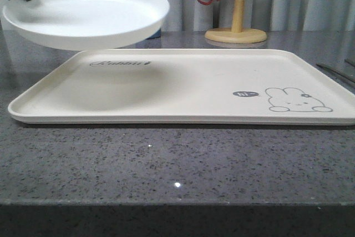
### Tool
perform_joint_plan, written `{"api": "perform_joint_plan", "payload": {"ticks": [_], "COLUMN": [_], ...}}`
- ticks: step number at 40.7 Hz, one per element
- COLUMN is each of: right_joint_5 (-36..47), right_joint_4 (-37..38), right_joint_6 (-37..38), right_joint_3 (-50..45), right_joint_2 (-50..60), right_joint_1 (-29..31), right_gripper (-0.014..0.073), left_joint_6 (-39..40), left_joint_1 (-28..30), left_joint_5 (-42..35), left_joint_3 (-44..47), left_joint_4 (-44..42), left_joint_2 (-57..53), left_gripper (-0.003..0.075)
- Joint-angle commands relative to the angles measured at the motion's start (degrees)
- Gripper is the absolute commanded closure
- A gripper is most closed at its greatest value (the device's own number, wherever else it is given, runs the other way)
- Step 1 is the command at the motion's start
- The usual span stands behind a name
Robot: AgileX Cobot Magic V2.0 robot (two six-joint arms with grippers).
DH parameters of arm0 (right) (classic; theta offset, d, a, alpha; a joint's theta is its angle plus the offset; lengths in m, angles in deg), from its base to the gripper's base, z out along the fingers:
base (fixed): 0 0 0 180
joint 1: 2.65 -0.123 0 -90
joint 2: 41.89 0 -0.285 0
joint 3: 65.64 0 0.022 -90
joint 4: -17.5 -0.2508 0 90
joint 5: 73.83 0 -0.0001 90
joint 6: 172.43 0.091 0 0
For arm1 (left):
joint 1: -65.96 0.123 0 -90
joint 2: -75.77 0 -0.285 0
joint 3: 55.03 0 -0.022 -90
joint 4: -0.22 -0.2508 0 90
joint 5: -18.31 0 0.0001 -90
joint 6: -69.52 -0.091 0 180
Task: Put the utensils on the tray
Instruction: 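Carry the plate over the tray and lower it onto the tray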
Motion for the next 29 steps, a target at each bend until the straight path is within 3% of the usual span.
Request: {"api": "perform_joint_plan", "payload": {"ticks": [1, 19, 23, 29], "right_joint_5": [3.82, 3.82, 3.82, 3.82], "right_joint_4": [0.0, 0.0, 0.0, 0.0], "right_joint_6": [0.01, 0.01, 0.01, 0.01], "right_joint_3": [1.89, 1.89, 1.89, 1.89], "right_joint_2": [-0.69, -0.69, -0.69, -0.69], "right_joint_1": [0.18, 0.18, 0.18, 0.18], "right_gripper": [0.0217, 0.0217, 0.0217, 0.0217], "left_joint_6": [-0.04, 0.11, 0.11, 0.11], "left_joint_1": [-2.93, -5.34, -5.34, -5.34], "left_joint_5": [-2.97, -6.85, -6.85, -6.03], "left_joint_3": [-1.93, -1.93, -1.93, -1.93], "left_joint_4": [2.34, 2.55, 2.68, 2.68], "left_joint_2": [0.54, 11.31, 11.31, 11.31], "left_gripper": [0.074, 0.0724, 0.0615, 0.0359]}}
